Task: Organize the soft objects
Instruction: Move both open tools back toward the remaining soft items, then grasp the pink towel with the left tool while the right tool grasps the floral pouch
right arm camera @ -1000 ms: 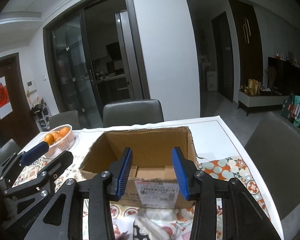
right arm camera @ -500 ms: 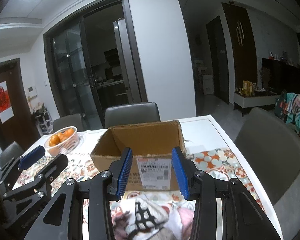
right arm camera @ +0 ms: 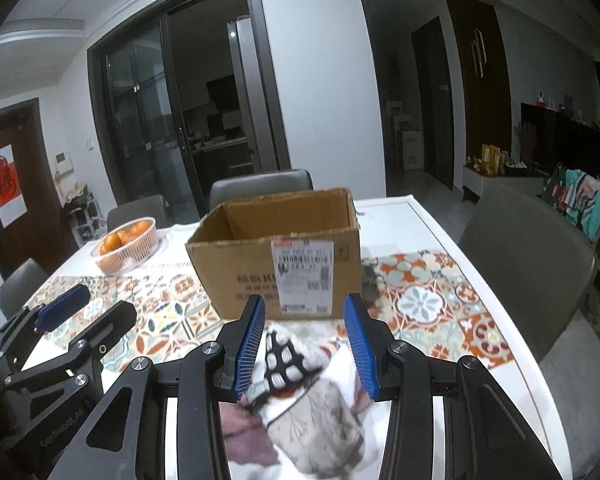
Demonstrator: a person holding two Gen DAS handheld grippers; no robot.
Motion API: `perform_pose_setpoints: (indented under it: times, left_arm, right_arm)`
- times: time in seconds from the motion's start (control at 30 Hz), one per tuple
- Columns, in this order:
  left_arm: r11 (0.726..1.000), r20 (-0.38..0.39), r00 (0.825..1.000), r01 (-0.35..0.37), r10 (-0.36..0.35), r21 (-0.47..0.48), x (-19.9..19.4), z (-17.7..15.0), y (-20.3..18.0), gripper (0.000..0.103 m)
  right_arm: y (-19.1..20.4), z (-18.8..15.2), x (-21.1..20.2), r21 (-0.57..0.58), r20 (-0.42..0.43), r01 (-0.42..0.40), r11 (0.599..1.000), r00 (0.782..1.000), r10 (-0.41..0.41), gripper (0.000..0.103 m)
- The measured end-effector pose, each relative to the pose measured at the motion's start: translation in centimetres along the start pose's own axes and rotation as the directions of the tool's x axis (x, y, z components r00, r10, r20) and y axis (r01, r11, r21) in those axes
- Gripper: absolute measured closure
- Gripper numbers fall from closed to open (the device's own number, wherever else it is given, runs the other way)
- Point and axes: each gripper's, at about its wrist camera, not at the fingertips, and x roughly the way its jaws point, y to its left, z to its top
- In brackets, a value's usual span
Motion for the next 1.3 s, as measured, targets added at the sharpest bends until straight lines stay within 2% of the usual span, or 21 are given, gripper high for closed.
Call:
perform_pose_setpoints:
  times: [0.57, 0.9, 1.3]
  left_arm:
    - [1.000, -0.147, 0.989, 0.027, -0.026, 0.003, 0.8, -5.5, -0.7, 0.038]
    - [0.999, -0.239, 0.970, 0.032, -0.036, -0.020, 2.8, -8.5, -0.6, 0.038]
    - [0.999, -0.315, 0.948, 0.028, -0.040, -0.041, 5.9, -10.4, -0.5, 0.038]
  right_arm:
    - [-1.2, -5.6, 1.0, 0.035, -0.156, 0.031, 0.999, 0.987, -0.025, 0.060]
    - [-1.5, -8.0, 2.2, 0.032, -0.232, 0.053, 0.998, 0.972, -0.044, 0.060]
    - [-2.3, -10.2, 5.1, 0.064, -0.318, 0.065, 0.996, 0.947, -0.042, 0.060]
